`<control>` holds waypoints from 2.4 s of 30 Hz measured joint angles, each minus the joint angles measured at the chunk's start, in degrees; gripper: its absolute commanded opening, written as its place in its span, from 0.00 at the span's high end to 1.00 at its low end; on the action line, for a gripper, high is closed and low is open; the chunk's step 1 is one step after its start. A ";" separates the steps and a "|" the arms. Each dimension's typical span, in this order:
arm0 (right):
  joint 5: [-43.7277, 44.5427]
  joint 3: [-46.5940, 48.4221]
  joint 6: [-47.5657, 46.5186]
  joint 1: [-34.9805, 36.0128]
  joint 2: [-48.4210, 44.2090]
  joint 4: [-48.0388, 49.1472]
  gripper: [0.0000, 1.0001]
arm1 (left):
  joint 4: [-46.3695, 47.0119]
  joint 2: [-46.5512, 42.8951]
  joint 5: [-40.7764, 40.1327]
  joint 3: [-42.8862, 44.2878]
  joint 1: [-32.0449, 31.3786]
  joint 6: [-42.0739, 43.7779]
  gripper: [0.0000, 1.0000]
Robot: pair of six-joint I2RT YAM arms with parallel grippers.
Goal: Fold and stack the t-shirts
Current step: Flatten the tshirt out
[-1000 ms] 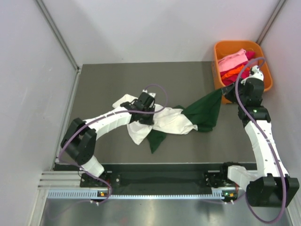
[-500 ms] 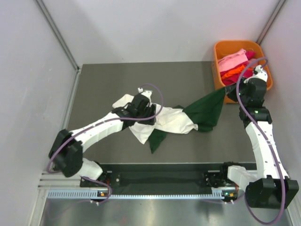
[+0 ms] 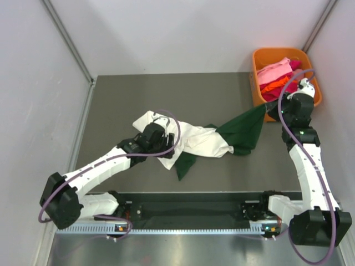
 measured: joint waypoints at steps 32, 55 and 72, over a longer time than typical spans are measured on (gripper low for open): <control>-2.60 -1.40 -0.20 -0.68 -0.26 0.83 1.00 | 1.86 19.76 -10.08 -1.27 -9.62 -3.06 0.81; -8.26 -2.05 0.26 -0.74 2.64 2.43 1.00 | 1.60 4.24 -8.11 -0.68 5.84 -6.69 1.00; -17.77 23.39 0.68 -0.72 13.09 -2.86 1.00 | -6.60 6.29 -7.21 26.67 18.05 -3.72 1.00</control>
